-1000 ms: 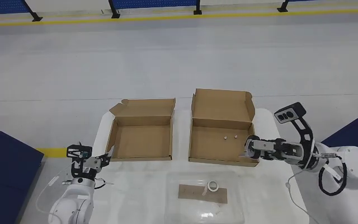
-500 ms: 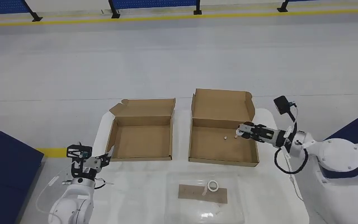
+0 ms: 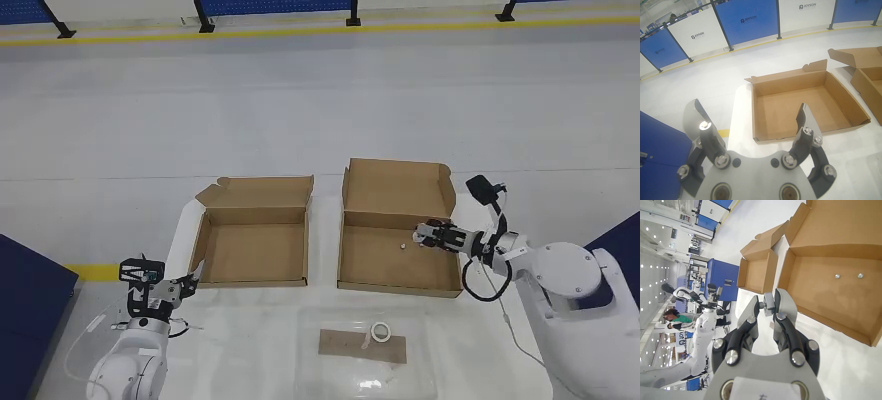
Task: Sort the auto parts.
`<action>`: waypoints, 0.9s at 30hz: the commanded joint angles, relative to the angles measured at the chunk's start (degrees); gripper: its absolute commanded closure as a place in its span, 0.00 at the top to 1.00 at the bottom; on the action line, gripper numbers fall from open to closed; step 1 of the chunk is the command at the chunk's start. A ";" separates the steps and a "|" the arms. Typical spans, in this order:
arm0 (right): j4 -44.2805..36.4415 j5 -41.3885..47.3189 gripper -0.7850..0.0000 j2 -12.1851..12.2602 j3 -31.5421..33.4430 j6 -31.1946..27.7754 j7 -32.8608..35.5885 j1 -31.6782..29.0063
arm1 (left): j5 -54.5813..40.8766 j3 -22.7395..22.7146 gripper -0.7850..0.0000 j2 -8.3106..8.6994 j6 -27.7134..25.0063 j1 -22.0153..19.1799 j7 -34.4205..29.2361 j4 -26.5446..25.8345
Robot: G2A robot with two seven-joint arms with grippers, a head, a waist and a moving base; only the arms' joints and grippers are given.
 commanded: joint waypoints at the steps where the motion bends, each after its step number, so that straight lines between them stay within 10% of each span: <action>1: -0.36 -2.64 0.00 0.06 -0.65 0.05 -1.02 -0.09 | 0.00 0.00 1.00 0.00 0.00 0.00 0.00 0.00; 13: 8.14 -25.06 0.00 -1.34 -18.98 9.73 -0.43 16.43 | 0.00 0.00 1.00 0.00 0.00 0.00 0.00 0.00; 27: 25.68 -28.54 0.00 -6.10 -35.68 13.36 -0.83 27.66 | 0.00 0.00 1.00 0.00 0.00 0.00 0.00 0.00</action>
